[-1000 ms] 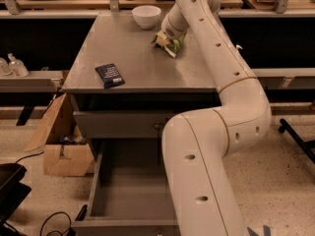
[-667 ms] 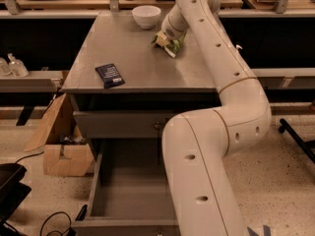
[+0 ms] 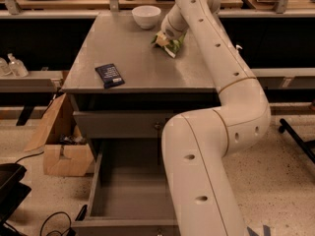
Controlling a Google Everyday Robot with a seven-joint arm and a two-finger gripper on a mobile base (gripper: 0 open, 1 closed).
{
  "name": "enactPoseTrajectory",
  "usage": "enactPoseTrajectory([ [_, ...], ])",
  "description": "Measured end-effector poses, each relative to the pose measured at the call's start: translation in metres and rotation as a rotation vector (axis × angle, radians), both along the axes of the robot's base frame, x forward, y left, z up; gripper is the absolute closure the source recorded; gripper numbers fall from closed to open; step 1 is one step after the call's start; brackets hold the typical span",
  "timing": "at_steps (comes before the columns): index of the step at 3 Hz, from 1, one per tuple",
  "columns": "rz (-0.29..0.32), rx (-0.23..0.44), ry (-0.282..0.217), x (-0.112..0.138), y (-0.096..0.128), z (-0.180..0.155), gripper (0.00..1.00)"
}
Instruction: Place green jalapeno chip bag into middle drawer
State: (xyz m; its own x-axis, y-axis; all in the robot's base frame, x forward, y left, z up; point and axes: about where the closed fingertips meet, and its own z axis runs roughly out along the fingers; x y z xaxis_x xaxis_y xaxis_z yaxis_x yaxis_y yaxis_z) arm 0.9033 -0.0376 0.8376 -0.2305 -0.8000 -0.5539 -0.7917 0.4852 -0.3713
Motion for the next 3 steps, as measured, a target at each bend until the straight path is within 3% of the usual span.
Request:
enactPoseTrajectory([
  [1,0.0,0.0,0.0,0.0,0.0,0.0,1.0],
  [2,0.083,0.021,-0.014,-0.026,0.013,0.045,1.0],
  [3,0.175,0.061,-0.025,-0.072,0.028,0.093,1.0],
])
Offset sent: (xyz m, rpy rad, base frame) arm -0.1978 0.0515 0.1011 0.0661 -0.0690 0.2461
